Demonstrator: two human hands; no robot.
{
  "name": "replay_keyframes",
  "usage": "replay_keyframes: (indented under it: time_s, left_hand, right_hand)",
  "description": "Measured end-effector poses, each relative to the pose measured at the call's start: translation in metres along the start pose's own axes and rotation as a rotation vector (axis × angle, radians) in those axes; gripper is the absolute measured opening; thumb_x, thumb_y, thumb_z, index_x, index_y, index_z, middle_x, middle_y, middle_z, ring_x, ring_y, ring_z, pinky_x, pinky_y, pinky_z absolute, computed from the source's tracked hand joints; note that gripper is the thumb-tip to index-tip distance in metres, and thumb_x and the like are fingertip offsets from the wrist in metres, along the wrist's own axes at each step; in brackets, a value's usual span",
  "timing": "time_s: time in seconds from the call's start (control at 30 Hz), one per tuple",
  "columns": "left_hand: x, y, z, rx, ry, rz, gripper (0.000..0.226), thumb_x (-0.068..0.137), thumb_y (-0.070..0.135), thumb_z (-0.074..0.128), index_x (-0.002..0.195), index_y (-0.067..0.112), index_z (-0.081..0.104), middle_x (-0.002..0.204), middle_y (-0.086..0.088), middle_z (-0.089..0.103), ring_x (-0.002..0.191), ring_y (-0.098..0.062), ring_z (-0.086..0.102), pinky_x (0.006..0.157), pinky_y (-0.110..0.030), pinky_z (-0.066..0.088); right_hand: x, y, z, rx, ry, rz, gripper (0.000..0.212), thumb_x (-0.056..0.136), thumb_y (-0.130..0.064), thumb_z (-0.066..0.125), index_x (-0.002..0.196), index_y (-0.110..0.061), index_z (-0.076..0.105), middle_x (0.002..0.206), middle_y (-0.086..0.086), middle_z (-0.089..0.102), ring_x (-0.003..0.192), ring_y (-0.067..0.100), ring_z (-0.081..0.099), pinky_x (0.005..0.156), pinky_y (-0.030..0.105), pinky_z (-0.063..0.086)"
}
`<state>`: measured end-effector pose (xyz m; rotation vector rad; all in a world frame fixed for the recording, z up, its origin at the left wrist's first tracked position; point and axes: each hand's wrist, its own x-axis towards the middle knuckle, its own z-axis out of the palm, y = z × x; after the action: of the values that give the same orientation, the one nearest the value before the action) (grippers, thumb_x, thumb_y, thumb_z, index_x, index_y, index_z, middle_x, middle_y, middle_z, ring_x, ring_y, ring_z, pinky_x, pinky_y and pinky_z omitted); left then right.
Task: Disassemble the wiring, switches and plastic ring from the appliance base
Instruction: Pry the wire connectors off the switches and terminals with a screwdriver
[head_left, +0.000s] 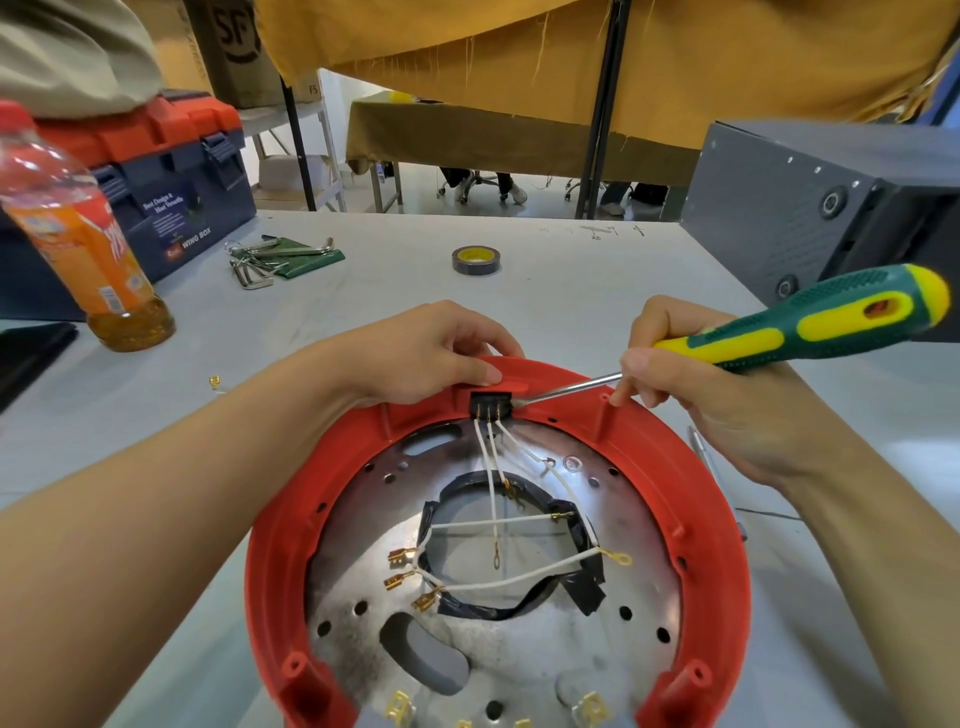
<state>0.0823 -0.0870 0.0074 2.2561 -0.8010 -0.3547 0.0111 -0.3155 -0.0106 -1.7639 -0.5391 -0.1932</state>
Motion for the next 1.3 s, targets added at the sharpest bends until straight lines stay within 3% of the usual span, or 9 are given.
replay_keyframes:
  time_s: [0.27, 0.5, 0.8, 1.1, 1.3]
  left_hand:
    - [0.000, 0.000, 0.000, 0.002, -0.004, -0.001, 0.020, 0.093, 0.010, 0.057, 0.108, 0.018, 0.067, 0.098, -0.023, 0.067, 0.095, -0.041, 0.060, 0.092, -0.054, 0.045]
    - [0.001, 0.000, 0.001, 0.007, 0.009, 0.004, 0.019, 0.092, 0.009, 0.058, 0.107, 0.016, 0.067, 0.097, -0.025, 0.067, 0.095, -0.043, 0.058, 0.093, -0.055, 0.044]
    - [0.001, 0.001, 0.001, 0.015, 0.013, 0.003, 0.019, 0.092, 0.009, 0.058, 0.106, 0.016, 0.068, 0.097, -0.025, 0.067, 0.094, -0.042, 0.059, 0.093, -0.054, 0.044]
    - [0.002, 0.001, 0.001, 0.027, 0.011, 0.004, 0.019, 0.092, 0.009, 0.057, 0.106, 0.017, 0.068, 0.097, -0.025, 0.067, 0.095, -0.043, 0.058, 0.094, -0.054, 0.043]
    - [0.002, 0.000, 0.001, 0.033, 0.011, 0.017, 0.018, 0.092, 0.009, 0.058, 0.106, 0.016, 0.067, 0.097, -0.027, 0.066, 0.092, -0.043, 0.058, 0.093, -0.054, 0.043]
  right_hand:
    - [-0.001, 0.003, 0.000, 0.023, 0.004, 0.003, 0.018, 0.074, -0.034, 0.063, 0.062, -0.024, 0.057, 0.056, -0.001, 0.053, 0.069, 0.014, 0.066, 0.064, 0.014, 0.045]
    - [-0.001, -0.001, 0.001, -0.026, 0.005, -0.003, 0.021, 0.074, -0.034, 0.063, 0.061, -0.020, 0.054, 0.061, 0.020, 0.054, 0.066, 0.009, 0.064, 0.063, 0.012, 0.044]
    - [0.008, 0.004, 0.001, 0.102, -0.003, 0.049, 0.019, 0.072, -0.033, 0.063, 0.058, -0.024, 0.053, 0.053, -0.002, 0.047, 0.059, 0.017, 0.047, 0.062, 0.016, 0.043]
    - [0.017, 0.013, 0.002, 0.331, 0.034, 0.127, 0.025, 0.076, -0.010, 0.058, 0.053, -0.017, 0.052, 0.056, -0.001, 0.042, 0.048, 0.010, 0.038, 0.054, 0.019, 0.042]
    - [0.020, 0.014, 0.005, 0.458, 0.088, 0.177, 0.024, 0.077, -0.008, 0.053, 0.054, -0.012, 0.047, 0.055, -0.003, 0.044, 0.045, 0.009, 0.033, 0.049, 0.019, 0.038]
